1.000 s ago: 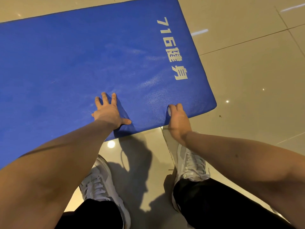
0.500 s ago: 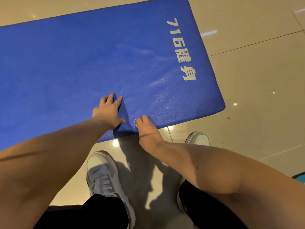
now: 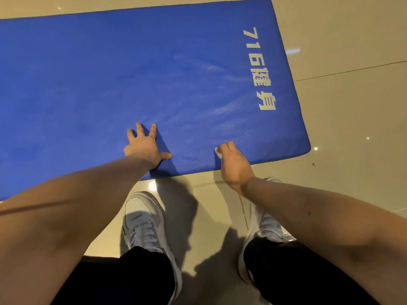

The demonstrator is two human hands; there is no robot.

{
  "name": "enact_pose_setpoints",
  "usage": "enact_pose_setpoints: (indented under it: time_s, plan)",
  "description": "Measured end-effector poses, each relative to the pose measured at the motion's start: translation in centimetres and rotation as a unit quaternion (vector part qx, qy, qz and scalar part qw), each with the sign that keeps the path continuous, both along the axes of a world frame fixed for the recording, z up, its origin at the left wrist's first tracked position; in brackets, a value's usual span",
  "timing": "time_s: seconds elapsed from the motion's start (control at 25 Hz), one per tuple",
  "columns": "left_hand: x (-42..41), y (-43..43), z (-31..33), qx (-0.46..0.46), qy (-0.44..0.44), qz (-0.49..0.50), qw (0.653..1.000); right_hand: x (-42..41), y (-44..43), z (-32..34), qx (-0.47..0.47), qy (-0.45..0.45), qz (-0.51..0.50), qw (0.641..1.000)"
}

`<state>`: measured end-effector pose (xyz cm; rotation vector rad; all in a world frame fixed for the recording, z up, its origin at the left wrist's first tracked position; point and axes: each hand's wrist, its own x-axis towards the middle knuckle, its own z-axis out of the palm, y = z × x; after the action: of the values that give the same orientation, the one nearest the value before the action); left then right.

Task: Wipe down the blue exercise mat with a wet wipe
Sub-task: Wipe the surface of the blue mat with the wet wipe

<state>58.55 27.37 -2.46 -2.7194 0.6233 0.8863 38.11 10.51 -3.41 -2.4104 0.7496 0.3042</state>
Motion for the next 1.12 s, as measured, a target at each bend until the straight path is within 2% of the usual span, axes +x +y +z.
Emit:
enact_pose_setpoints:
  time_s: [0.08, 0.16, 0.28, 0.4, 0.48, 0.6, 0.64, 0.88, 1.04, 1.12]
  plan:
    - [-0.1, 0.1, -0.2, 0.002, -0.012, -0.005, 1.000, -0.3, -0.6, 0.2, -0.002, -0.020, 0.024, 1.000]
    - [-0.1, 0.1, -0.3, 0.006, -0.016, -0.009, 1.000, 0.1, 0.5, 0.2, -0.005, -0.055, 0.133, 0.990]
    - [-0.1, -0.1, -0.2, 0.009, -0.011, -0.005, 1.000, 0.2, 2.5, -0.7, -0.080, -0.070, 0.334, 0.936]
    - [-0.1, -0.2, -0.1, 0.006, -0.002, -0.002, 1.000, -0.4, 1.2, -0.9, -0.128, -0.076, 0.406, 0.902]
    - [-0.2, -0.3, -0.2, 0.001, 0.001, 0.001, 1.000, -1.0, -0.5, -0.2, -0.140, -0.056, 0.423, 0.894]
    - [-0.4, -0.6, -0.3, -0.006, 0.003, 0.021, 1.000, -1.9, -3.5, 0.4, -0.169, 0.045, 0.432, 0.885]
    - [-0.5, -0.9, -0.2, -0.006, 0.002, 0.027, 1.000, -2.4, -4.5, 0.5, -0.190, 0.040, 0.435, 0.879]
    - [-1.5, -3.1, 0.0, 0.042, -0.018, 0.008, 0.999, -6.7, -10.1, 1.5, -0.239, 0.150, 0.410, 0.867]
    - [-1.3, -3.0, -0.4, 0.046, -0.022, 0.004, 0.999, -9.2, -13.3, 1.9, -0.265, 0.185, 0.377, 0.868]
    - [-1.2, -2.9, -0.4, 0.045, -0.025, 0.002, 0.999, -10.2, -14.5, 1.9, -0.295, 0.152, 0.339, 0.880]
